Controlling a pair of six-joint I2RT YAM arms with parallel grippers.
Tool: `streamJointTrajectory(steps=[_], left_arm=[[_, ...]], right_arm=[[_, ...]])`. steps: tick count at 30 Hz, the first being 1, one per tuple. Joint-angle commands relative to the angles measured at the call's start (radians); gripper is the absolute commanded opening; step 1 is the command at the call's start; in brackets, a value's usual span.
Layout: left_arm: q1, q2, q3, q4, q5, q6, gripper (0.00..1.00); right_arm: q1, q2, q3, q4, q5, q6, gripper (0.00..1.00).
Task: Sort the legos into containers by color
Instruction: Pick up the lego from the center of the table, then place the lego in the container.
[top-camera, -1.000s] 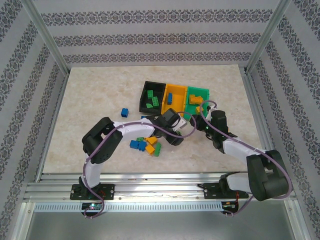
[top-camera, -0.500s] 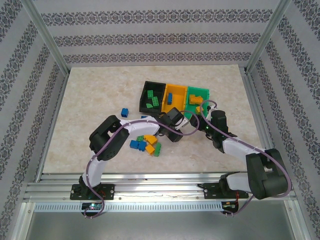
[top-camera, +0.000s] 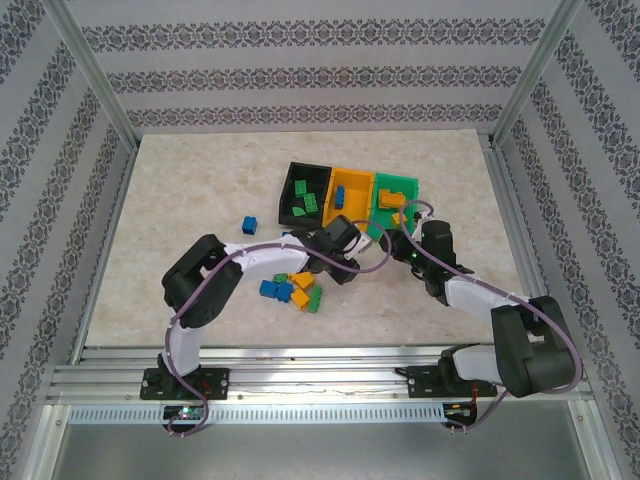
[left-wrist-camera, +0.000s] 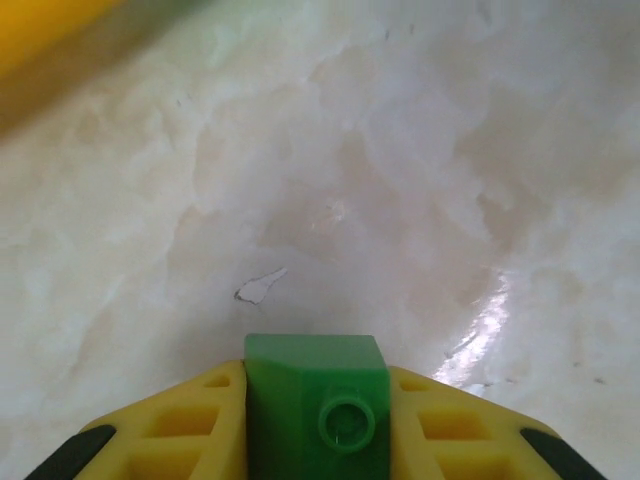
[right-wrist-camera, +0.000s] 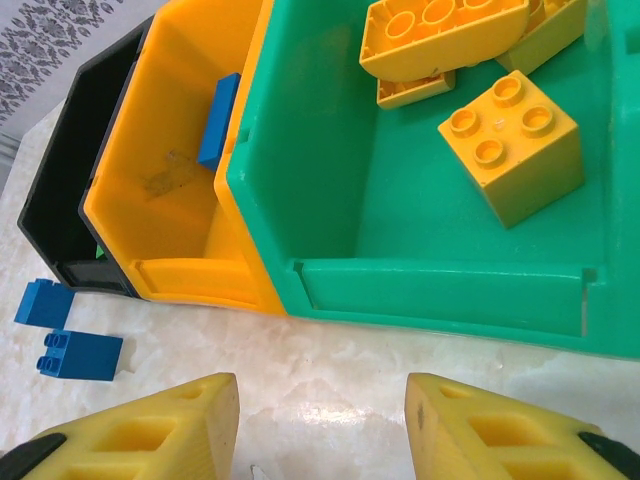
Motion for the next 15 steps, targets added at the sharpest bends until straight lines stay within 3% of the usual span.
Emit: streamJointTrajectory(steps=[1, 8, 15], left_arm=[[0.033, -0.078, -0.005, 0.04, -0.027, -0.02, 0.13], [0.147, -0.153, 0.045, -0.053, -0.039, -0.005, 0.09], [0.34, -0.193, 0.083, -0.036, -0.001, -0.045, 0.08]], right_arm=[[-0.008, -0.004, -0.003, 0.021, -0.015, 0.006, 0.48], [-0.015, -0.013, -0.008, 0.018, -0.017, 0.005, 0.48], [-0.025, 0.004, -0.009, 0.035, -0.034, 0.021, 0.48]])
